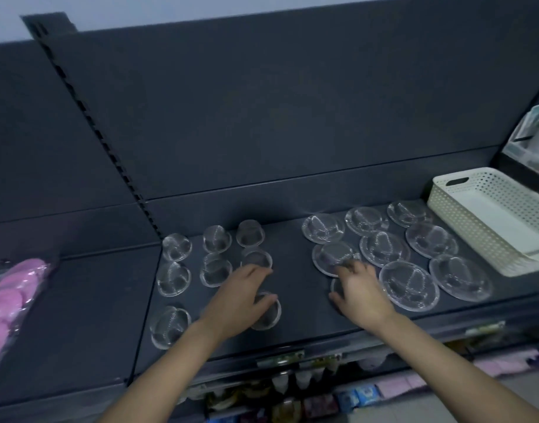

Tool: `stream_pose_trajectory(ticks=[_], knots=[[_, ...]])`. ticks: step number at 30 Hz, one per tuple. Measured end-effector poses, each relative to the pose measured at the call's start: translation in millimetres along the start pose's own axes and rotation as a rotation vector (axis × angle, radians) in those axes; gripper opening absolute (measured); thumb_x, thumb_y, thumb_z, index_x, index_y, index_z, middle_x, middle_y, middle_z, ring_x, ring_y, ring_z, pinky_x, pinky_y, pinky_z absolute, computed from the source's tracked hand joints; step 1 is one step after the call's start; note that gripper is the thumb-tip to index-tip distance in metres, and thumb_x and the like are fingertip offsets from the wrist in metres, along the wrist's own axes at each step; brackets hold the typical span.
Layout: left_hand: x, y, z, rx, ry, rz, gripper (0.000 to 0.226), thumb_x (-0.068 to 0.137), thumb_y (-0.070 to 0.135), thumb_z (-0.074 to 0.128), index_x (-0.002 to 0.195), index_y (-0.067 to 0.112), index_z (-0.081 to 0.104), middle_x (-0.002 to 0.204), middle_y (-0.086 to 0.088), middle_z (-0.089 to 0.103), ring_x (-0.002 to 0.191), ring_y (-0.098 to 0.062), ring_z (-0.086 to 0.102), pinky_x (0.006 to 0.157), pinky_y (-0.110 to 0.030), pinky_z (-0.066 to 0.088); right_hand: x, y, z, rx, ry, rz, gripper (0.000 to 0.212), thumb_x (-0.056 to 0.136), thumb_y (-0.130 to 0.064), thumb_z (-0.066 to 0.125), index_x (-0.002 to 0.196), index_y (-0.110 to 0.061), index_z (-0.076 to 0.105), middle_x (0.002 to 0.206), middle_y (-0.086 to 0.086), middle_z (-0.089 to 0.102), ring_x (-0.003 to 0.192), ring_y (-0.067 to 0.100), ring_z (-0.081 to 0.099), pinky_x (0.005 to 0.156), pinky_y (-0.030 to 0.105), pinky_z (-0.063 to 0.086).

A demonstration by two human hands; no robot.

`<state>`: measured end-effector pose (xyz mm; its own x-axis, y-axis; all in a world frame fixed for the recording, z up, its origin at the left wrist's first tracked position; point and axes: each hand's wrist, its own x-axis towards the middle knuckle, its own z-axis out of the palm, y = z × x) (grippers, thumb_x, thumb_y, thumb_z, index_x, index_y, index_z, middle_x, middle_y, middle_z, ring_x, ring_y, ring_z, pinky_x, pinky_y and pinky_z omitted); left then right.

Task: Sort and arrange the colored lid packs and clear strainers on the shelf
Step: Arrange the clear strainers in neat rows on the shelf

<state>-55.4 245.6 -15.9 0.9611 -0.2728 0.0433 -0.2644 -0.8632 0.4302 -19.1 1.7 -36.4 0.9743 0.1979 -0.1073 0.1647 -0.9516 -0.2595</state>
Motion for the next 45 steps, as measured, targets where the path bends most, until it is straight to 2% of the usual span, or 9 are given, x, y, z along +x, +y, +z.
stream_pose_trajectory(ticks=[5, 10, 13, 16, 19, 25, 33, 45], knots=[[44, 39, 24, 0.021, -0.095, 0.058, 0.045, 0.097, 0.029, 0.049, 0.139, 0.015, 0.044, 0.138, 0.000, 0.047, 0.127, -0.016, 0.041, 0.106, -0.024, 0.031, -3, 28, -2, -0.012, -0.122, 0.034, 0.070, 0.086, -0.042, 0.060, 0.144, -0.014, 0.030, 0.137, 0.014, 0.041, 0.126, 0.033, 0.032, 0.107, 0.038, 0.033], [85, 60, 51, 0.046, -0.177, 0.039, 0.042, 0.098, 0.017, 0.044, 0.140, 0.016, 0.043, 0.144, -0.003, 0.045, 0.131, -0.022, 0.040, 0.107, -0.027, 0.031, 1, 39, -6, -0.002, -0.128, 0.020, 0.062, 0.083, -0.047, 0.060, 0.133, -0.015, 0.042, 0.128, 0.010, 0.050, 0.120, 0.032, 0.039, 0.101, 0.040, 0.038], [97, 63, 63, 0.096, -0.276, 0.049, 0.048, 0.098, 0.009, 0.038, 0.144, 0.019, 0.038, 0.153, -0.002, 0.033, 0.138, -0.025, 0.030, 0.111, -0.028, 0.024, 3, 43, -10, 0.023, -0.118, 0.031, 0.063, 0.081, -0.051, 0.059, 0.133, -0.019, 0.045, 0.125, 0.008, 0.053, 0.120, 0.031, 0.041, 0.099, 0.039, 0.039], [104, 59, 71, 0.186, -0.364, 0.003, 0.053, 0.097, 0.010, 0.037, 0.148, 0.026, 0.029, 0.159, -0.001, 0.017, 0.143, -0.030, 0.018, 0.116, -0.036, 0.022, 3, 46, -14, 0.050, -0.126, 0.025, 0.061, 0.079, -0.054, 0.057, 0.131, -0.023, 0.049, 0.122, 0.007, 0.055, 0.120, 0.030, 0.041, 0.100, 0.038, 0.037], [108, 58, 73, 0.278, -0.410, -0.013, 0.052, 0.099, 0.016, 0.037, 0.148, 0.027, 0.027, 0.159, 0.000, 0.015, 0.142, -0.033, 0.018, 0.113, -0.040, 0.025, 2, 50, -19, 0.083, -0.119, 0.019, 0.061, 0.076, -0.055, 0.057, 0.128, -0.023, 0.052, 0.123, 0.007, 0.055, 0.120, 0.030, 0.041, 0.102, 0.038, 0.037], [107, 51, 77, 0.338, -0.392, 0.004, 0.051, 0.099, 0.018, 0.035, 0.148, 0.030, 0.027, 0.157, 0.002, 0.023, 0.141, -0.030, 0.023, 0.111, -0.042, 0.031, 7, 54, -17, 0.123, -0.080, -0.034, 0.062, 0.076, -0.053, 0.061, 0.129, -0.022, 0.050, 0.126, 0.006, 0.052, 0.122, 0.029, 0.040, 0.103, 0.038, 0.036], [105, 39, 84, 0.352, -0.445, -0.011, 0.059, 0.097, 0.011, 0.035, 0.150, 0.028, 0.018, 0.160, 0.003, 0.012, 0.144, -0.031, 0.017, 0.115, -0.043, 0.025, 10, 54, 0, 0.037, -0.094, -0.081, 0.064, 0.078, -0.049, 0.063, 0.134, -0.022, 0.044, 0.131, 0.004, 0.046, 0.122, 0.028, 0.037, 0.104, 0.038, 0.036], [104, 42, 84, 0.348, -0.422, -0.015, 0.060, 0.096, 0.008, 0.035, 0.151, 0.026, 0.018, 0.160, 0.003, 0.011, 0.145, -0.031, 0.016, 0.116, -0.039, 0.022, 9, 50, 7, -0.007, -0.052, -0.114, 0.063, 0.078, -0.051, 0.062, 0.129, -0.019, 0.047, 0.128, 0.008, 0.048, 0.118, 0.030, 0.041, 0.100, 0.039, 0.039]])
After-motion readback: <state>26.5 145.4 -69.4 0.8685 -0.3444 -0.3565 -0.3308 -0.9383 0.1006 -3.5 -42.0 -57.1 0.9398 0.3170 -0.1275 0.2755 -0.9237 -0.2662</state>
